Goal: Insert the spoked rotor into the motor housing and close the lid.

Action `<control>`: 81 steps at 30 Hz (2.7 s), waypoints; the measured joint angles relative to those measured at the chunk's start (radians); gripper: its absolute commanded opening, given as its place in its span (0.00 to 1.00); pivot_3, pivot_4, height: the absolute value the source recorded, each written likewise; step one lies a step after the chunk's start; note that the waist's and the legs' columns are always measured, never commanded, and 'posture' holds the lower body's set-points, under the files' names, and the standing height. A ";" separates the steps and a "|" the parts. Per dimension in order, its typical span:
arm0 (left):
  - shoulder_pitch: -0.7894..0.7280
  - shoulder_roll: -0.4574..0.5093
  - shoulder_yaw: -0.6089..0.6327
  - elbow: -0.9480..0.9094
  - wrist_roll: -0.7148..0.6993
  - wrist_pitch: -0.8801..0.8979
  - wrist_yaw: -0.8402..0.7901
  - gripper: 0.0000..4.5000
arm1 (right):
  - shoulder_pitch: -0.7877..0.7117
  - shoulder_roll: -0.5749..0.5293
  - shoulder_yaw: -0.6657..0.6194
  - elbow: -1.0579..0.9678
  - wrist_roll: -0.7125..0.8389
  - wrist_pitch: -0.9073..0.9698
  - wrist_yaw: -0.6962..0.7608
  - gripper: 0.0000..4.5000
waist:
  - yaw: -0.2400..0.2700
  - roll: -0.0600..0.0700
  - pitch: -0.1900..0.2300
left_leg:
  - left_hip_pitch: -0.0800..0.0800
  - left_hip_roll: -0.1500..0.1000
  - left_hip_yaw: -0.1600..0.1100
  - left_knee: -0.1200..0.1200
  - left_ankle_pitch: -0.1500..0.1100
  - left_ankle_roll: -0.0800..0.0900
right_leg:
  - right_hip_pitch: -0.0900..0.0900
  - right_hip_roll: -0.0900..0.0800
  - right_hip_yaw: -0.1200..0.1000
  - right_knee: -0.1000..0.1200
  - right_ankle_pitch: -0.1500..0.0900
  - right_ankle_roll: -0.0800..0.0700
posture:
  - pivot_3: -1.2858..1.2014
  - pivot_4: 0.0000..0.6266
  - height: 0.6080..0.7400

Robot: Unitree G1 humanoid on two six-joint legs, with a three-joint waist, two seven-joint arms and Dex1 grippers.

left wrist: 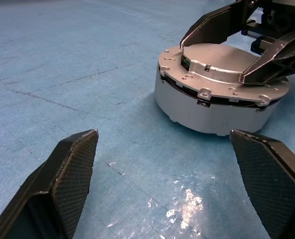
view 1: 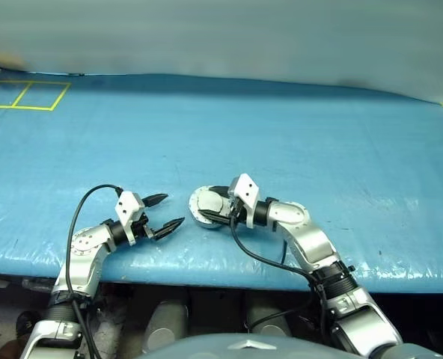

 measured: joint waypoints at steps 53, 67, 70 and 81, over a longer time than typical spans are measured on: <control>-0.085 -0.052 -0.016 -0.029 -0.039 0.154 -0.029 0.01 | -0.034 -0.046 0.074 -0.039 -0.102 0.050 -0.065 0.67 | 0.001 0.000 -0.003 | 0.003 0.000 0.000 0.002 0.002 0.000 | 0.004 0.000 0.000 0.000 -0.002 -0.004 | 0.52 0.24 1.00; -0.126 -0.063 -0.069 0.007 0.040 0.115 -0.030 0.01 | -0.025 -0.046 0.074 -0.046 -0.102 0.050 -0.081 0.67 | 0.004 0.000 -0.003 | 0.003 0.000 0.000 0.002 0.002 0.000 | 0.004 -0.001 0.000 0.000 -0.002 -0.004 | 0.52 0.24 1.00; -0.127 -0.070 -0.078 0.008 0.040 0.110 -0.030 0.01 | -0.022 -0.046 0.073 -0.047 -0.102 0.050 -0.085 0.67 | 0.005 0.001 -0.004 | 0.003 0.000 0.000 0.002 0.002 0.000 | 0.004 -0.001 0.000 0.000 -0.002 -0.004 | 0.52 0.24 1.00; -0.134 -0.078 -0.097 0.010 0.055 0.094 -0.030 0.00 | -0.015 -0.055 0.040 -0.067 -0.086 0.093 -0.087 0.99 | 0.014 0.002 -0.007 | 0.002 -0.001 0.000 0.001 0.002 0.000 | 0.004 -0.001 0.000 -0.001 -0.002 -0.004 | 0.52 0.24 1.00</control>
